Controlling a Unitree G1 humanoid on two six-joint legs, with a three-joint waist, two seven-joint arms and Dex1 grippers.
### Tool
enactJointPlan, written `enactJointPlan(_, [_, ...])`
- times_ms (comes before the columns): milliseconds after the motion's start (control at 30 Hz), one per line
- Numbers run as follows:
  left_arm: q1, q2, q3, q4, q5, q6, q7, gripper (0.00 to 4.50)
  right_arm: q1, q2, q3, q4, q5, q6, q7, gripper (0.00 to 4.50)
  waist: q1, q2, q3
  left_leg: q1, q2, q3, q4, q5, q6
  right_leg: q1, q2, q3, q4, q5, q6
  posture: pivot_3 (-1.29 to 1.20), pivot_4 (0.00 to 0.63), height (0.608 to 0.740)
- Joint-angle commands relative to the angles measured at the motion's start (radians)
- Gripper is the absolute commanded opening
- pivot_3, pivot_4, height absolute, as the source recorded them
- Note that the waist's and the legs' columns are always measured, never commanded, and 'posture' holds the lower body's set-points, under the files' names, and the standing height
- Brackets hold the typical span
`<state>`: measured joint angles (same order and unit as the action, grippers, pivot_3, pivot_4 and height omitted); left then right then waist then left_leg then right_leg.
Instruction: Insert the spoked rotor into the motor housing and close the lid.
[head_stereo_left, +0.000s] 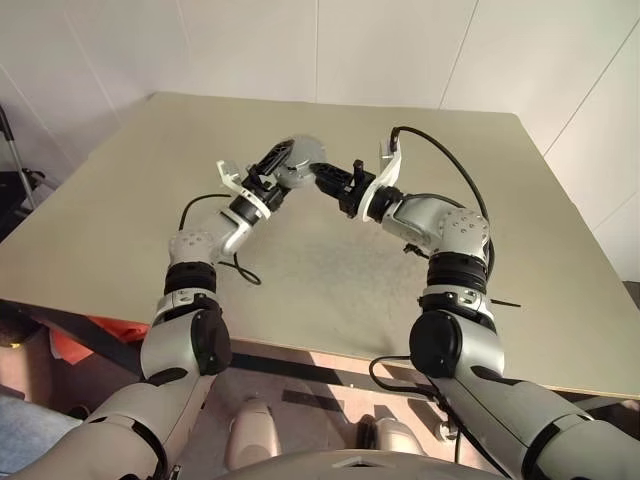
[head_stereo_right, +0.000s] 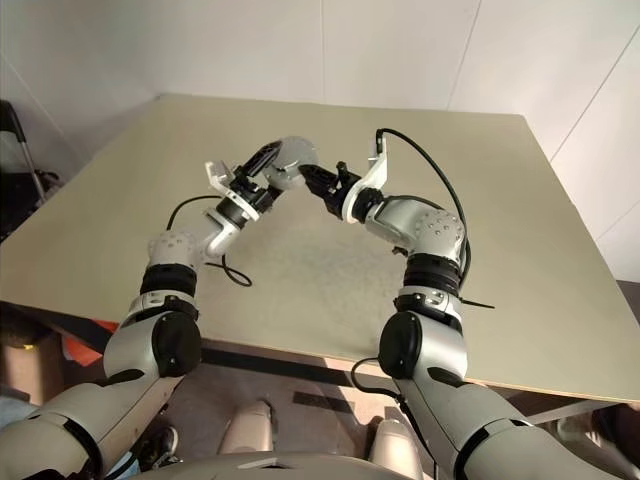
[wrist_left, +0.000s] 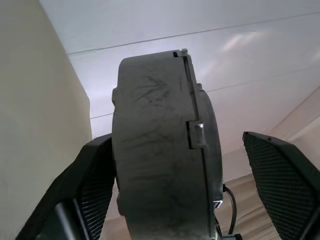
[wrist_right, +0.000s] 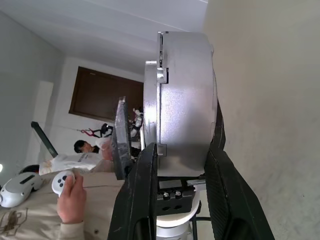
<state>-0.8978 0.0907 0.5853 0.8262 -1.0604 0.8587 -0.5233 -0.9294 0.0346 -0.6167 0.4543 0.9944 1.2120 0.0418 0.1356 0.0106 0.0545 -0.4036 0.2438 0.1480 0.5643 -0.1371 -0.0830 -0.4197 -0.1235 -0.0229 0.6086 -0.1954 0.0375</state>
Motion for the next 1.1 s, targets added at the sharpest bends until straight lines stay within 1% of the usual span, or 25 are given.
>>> enactJointPlan(33, [-0.03, 0.005, 0.007, -0.004, 0.006, -0.014, -0.026, 2.58, -0.027, 0.003, 0.0, -0.067, 0.069, -0.008, 0.012, 1.1, 0.0, 0.0, 0.0, 0.0, 0.0, 0.0, 0.0, 0.0, 0.0, 0.0, 0.0, 0.0, 0.0, 0.0, 0.0, 0.0, 0.0, 0.74])
enactJointPlan(67, [-0.03, 0.006, 0.009, -0.003, 0.007, -0.013, -0.027, 2.28, -0.027, 0.003, 0.001, -0.067, 0.07, -0.01, 0.011, 1.1, 0.001, 0.0, 0.0, 0.0, 0.0, 0.0, 0.0, 0.0, 0.0, 0.0, 0.0, 0.0, 0.0, 0.0, 0.0, 0.0, 0.0, 0.74])
enactJointPlan(100, [-0.031, 0.005, 0.01, -0.001, 0.008, -0.013, -0.028, 2.15, -0.026, 0.003, 0.002, -0.067, 0.071, -0.011, 0.01, 1.1, 0.001, 0.0, 0.0, 0.0, 0.0, 0.0, 0.0, 0.0, 0.0, 0.0, 0.0, 0.0, 0.0, 0.0, 0.0, 0.0, 0.0, 0.74])
enactJointPlan(267, [-0.031, 0.006, 0.013, 0.005, 0.015, -0.006, -0.024, 2.15, -0.024, 0.001, 0.017, -0.069, 0.061, -0.03, 0.025, 1.1, 0.003, 0.0, 0.0, 0.0, 0.0, 0.0, 0.0, 0.0, 0.0, 0.0, 0.0, 0.0, 0.0, 0.0, 0.0, 0.0, 0.0, 0.74])
enactJointPlan(333, [-0.03, 0.007, 0.014, 0.005, 0.017, -0.007, -0.025, 2.15, -0.018, -0.003, 0.036, -0.079, 0.054, -0.042, 0.056, 1.83, 0.005, 0.0, 0.0, 0.0, 0.0, 0.0, 0.001, 0.0, 0.0, 0.0, 0.0, 0.0, 0.001, 0.0, 0.0, 0.0, 0.0, 0.74])
enactJointPlan(400, [-0.028, 0.008, 0.016, 0.004, 0.02, -0.008, -0.027, 2.15, -0.012, -0.005, 0.049, -0.075, 0.036, -0.067, 0.051, 2.38, 0.006, 0.0, 0.0, 0.0, 0.0, 0.0, 0.001, 0.0, 0.0, 0.0, 0.0, 0.0, 0.001, 0.0, 0.0, 0.0, 0.0, 0.74])
enactJointPlan(433, [-0.024, 0.01, 0.017, 0.003, 0.023, -0.01, -0.028, 2.15, -0.011, -0.005, 0.053, -0.067, 0.007, -0.112, 0.032, 2.78, 0.007, 0.0, 0.0, 0.0, 0.0, 0.0, 0.001, 0.0, 0.0, 0.0, 0.0, 0.0, 0.001, 0.0, 0.0, 0.0, 0.0, 0.74])
enactJointPlan(533, [-0.017, 0.014, 0.037, 0.006, 0.026, -0.025, -0.019, 2.15, -0.007, -0.01, 0.072, -0.058, -0.069, -0.25, 0.014, 3.76, 0.014, 0.0, 0.0, 0.0, 0.0, 0.0, 0.001, 0.0, 0.0, 0.0, 0.0, 0.0, 0.001, 0.0, 0.0, 0.0, 0.0, 0.74])
enactJointPlan(567, [-0.015, 0.016, 0.045, 0.006, 0.026, -0.03, -0.014, 2.15, -0.008, -0.011, 0.071, -0.049, -0.081, -0.282, 0.006, 4.19, 0.015, 0.0, 0.0, 0.0, 0.0, 0.0, 0.002, 0.0, 0.0, 0.0, 0.0, 0.0, 0.001, 0.0, 0.0, 0.0, 0.0, 0.74])
enactJointPlan(600, [-0.01, 0.021, 0.052, 0.004, 0.027, -0.039, -0.009, 2.15, -0.008, -0.014, 0.072, -0.04, -0.09, -0.306, 0.004, 4.46, 0.015, 0.0, 0.0, 0.0, 0.0, 0.0, 0.002, 0.0, 0.0, 0.0, 0.0, 0.0, 0.001, 0.0, 0.0, 0.0, 0.0, 0.74])
enactJointPlan(733, [0.02, 0.035, 0.078, -0.018, 0.051, -0.122, 0.051, 2.15, -0.002, -0.023, 0.086, -0.023, -0.116, -0.358, -0.001, 4.46, 0.014, 0.0, 0.0, 0.0, 0.0, 0.0, 0.002, 0.0, 0.0, 0.0, 0.0, 0.0, 0.002, 0.0, 0.0, 0.0, 0.0, 0.74])
enactJointPlan(867, [0.045, 0.053, 0.136, -0.019, 0.07, -0.257, 0.17, 2.15, 0.007, -0.027, 0.103, -0.013, -0.13, -0.365, 0.01, 4.46, 0.013, 0.0, 0.0, 0.0, 0.0, -0.001, 0.002, 0.0, 0.0, 0.0, 0.0, 0.0, 0.001, 0.0, 0.0, 0.0, 0.0, 0.74])
enactJointPlan(1100, [0.028, 0.092, 0.178, 0.041, 0.124, -0.437, 0.312, 2.15, 0.003, -0.022, 0.13, 0.014, -0.137, -0.368, 0.03, 4.46, 0.015, -0.001, 0.0, -0.001, 0.0, -0.001, 0.003, 0.0, 0.0, 0.001, 0.0, 0.0, 0.001, 0.0, 0.0, 0.0, 0.0, 0.74])
